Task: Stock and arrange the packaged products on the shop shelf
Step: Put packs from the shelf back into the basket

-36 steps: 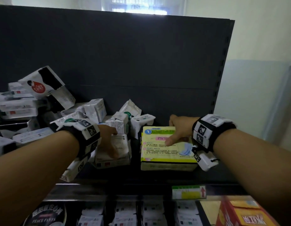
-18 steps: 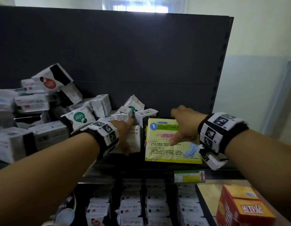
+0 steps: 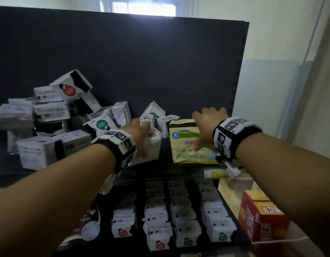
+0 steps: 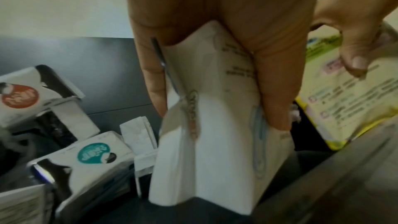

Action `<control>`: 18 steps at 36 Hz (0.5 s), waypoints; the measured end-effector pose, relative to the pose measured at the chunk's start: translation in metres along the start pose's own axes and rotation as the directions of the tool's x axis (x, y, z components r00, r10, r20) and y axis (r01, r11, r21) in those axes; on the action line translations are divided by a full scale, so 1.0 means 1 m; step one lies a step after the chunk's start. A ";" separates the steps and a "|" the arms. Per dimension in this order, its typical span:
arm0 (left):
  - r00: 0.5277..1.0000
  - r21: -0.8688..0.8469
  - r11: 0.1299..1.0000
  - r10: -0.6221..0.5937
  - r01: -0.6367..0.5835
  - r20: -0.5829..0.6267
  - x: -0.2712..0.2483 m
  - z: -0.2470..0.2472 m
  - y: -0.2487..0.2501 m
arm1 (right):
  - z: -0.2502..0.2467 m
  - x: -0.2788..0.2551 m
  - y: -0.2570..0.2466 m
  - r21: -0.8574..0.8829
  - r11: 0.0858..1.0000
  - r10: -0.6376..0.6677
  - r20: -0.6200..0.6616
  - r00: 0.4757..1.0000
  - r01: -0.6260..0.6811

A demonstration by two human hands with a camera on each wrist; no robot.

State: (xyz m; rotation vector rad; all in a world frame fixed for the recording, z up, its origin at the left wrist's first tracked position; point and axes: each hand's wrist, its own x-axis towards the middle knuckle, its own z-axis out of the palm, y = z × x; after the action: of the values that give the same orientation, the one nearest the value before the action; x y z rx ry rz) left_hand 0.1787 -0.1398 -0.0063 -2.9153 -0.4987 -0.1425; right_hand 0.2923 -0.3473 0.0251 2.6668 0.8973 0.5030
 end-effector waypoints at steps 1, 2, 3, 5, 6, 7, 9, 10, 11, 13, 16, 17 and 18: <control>1.000 -0.018 1.000 -0.007 0.007 -0.015 -0.009 -0.002 -0.008 | -0.007 -0.006 -0.009 -0.019 1.000 0.006 -0.021 1.000 -0.007; 0.999 -0.030 0.999 -0.012 0.011 -0.033 -0.019 -0.003 -0.017 | -0.014 -0.013 -0.018 -0.028 1.000 0.012 -0.034 0.999 -0.013; 0.999 -0.044 0.999 -0.018 0.016 -0.049 -0.029 -0.003 -0.026 | -0.022 -0.021 -0.028 -0.026 0.999 0.020 -0.041 0.999 -0.021; 0.997 -0.088 0.996 -0.038 0.033 -0.063 -0.050 -0.002 -0.046 | -0.038 -0.036 -0.048 0.015 0.999 0.038 -0.038 0.999 -0.037; 0.997 -0.111 0.993 -0.049 0.042 -0.065 -0.061 0.001 -0.056 | -0.046 -0.043 -0.059 0.045 0.998 0.041 -0.027 0.999 -0.040; 0.997 -0.137 0.989 -0.057 0.049 -0.056 -0.072 0.005 -0.067 | -0.053 -0.051 -0.070 0.076 0.996 0.037 -0.009 0.999 -0.036; 0.998 -0.203 0.978 -0.057 0.056 0.001 -0.093 0.014 -0.086 | -0.064 -0.067 -0.093 0.137 0.990 0.015 0.040 0.999 -0.020; 0.997 -0.236 0.969 -0.056 0.065 0.044 -0.104 0.020 -0.095 | -0.069 -0.074 -0.104 0.171 0.985 -0.004 0.065 0.998 -0.007; 0.994 -0.266 0.960 -0.061 0.083 0.090 -0.115 0.027 -0.102 | -0.072 -0.081 -0.115 0.205 0.979 -0.030 0.087 0.996 0.012; 0.982 -0.310 0.943 -0.072 0.125 0.175 -0.136 0.044 -0.115 | -0.075 -0.093 -0.138 0.252 0.966 -0.092 0.129 0.987 0.058; 0.961 -0.344 0.927 -0.051 0.146 0.272 -0.164 0.077 -0.129 | -0.066 -0.106 -0.175 0.280 0.952 -0.190 0.209 0.959 0.128; 0.947 -0.338 0.928 -0.043 0.156 0.319 -0.171 0.092 -0.132 | -0.059 -0.110 -0.188 0.299 0.943 -0.225 0.252 0.941 0.145; 0.929 -0.324 0.930 -0.047 0.175 0.368 -0.177 0.106 -0.135 | -0.051 -0.111 -0.201 0.318 0.935 -0.256 0.299 0.919 0.157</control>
State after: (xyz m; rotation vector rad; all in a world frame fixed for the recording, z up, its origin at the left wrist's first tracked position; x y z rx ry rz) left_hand -0.0267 -0.0514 -0.1103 -3.2790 -0.7700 0.3234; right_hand 0.0828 -0.2548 -0.0296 2.7370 1.2034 -0.1471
